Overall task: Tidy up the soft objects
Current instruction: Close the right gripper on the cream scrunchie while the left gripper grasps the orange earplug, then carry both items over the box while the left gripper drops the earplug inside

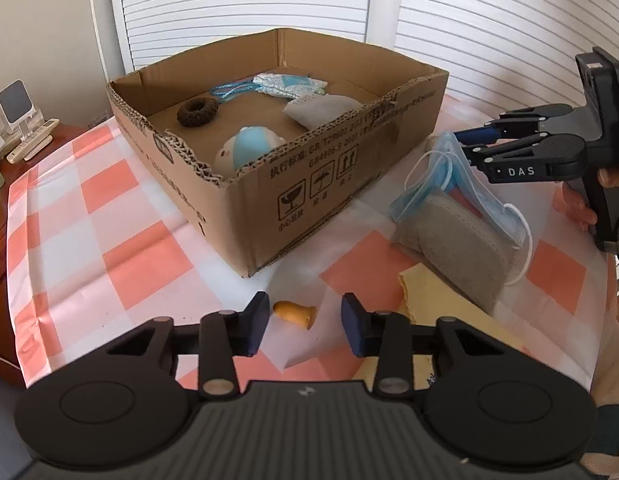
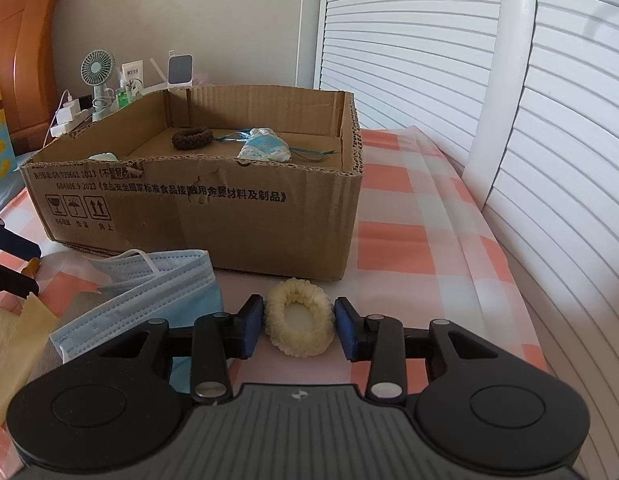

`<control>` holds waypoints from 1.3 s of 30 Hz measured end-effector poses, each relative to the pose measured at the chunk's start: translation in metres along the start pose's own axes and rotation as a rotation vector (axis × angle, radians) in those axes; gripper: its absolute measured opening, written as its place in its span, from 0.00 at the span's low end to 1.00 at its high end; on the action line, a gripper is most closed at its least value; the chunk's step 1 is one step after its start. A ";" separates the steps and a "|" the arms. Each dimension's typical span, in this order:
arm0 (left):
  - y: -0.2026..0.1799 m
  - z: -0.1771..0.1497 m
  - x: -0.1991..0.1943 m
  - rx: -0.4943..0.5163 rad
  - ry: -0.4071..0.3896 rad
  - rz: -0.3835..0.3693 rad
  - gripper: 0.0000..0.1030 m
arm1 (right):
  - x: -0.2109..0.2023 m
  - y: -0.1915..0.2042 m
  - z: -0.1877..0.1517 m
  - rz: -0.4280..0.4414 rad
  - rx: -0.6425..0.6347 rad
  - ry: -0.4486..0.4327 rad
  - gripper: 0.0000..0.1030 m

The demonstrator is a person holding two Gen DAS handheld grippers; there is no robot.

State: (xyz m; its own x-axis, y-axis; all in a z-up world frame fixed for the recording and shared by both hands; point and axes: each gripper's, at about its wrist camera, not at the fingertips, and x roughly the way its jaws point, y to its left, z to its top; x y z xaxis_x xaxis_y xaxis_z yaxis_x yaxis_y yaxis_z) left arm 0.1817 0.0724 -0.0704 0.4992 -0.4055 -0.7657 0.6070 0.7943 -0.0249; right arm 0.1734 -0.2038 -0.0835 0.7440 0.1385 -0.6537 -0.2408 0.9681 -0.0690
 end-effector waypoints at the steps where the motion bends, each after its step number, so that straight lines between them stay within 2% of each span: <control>1: 0.000 -0.001 -0.001 0.007 0.002 0.000 0.34 | 0.000 0.000 0.000 -0.003 -0.001 0.000 0.40; 6: 0.000 0.000 -0.002 0.024 0.012 -0.009 0.21 | -0.001 -0.001 0.001 -0.009 0.007 0.000 0.33; 18: -0.007 0.001 -0.008 0.030 0.017 0.000 0.19 | -0.011 -0.007 0.004 -0.005 0.028 -0.002 0.31; 27: -0.020 0.011 -0.035 0.046 -0.014 0.008 0.19 | -0.044 -0.008 0.014 0.016 -0.014 -0.037 0.31; 33: -0.029 0.037 -0.063 0.066 -0.072 0.000 0.19 | -0.069 -0.007 0.027 0.042 -0.053 -0.081 0.31; 39: -0.034 0.087 -0.069 0.122 -0.160 0.042 0.19 | -0.083 -0.003 0.046 0.078 -0.076 -0.129 0.31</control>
State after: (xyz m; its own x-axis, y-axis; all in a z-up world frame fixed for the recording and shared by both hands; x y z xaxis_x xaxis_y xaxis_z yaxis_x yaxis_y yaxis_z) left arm 0.1799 0.0339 0.0389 0.6115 -0.4480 -0.6522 0.6494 0.7550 0.0904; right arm 0.1416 -0.2088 0.0055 0.7941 0.2429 -0.5571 -0.3437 0.9355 -0.0822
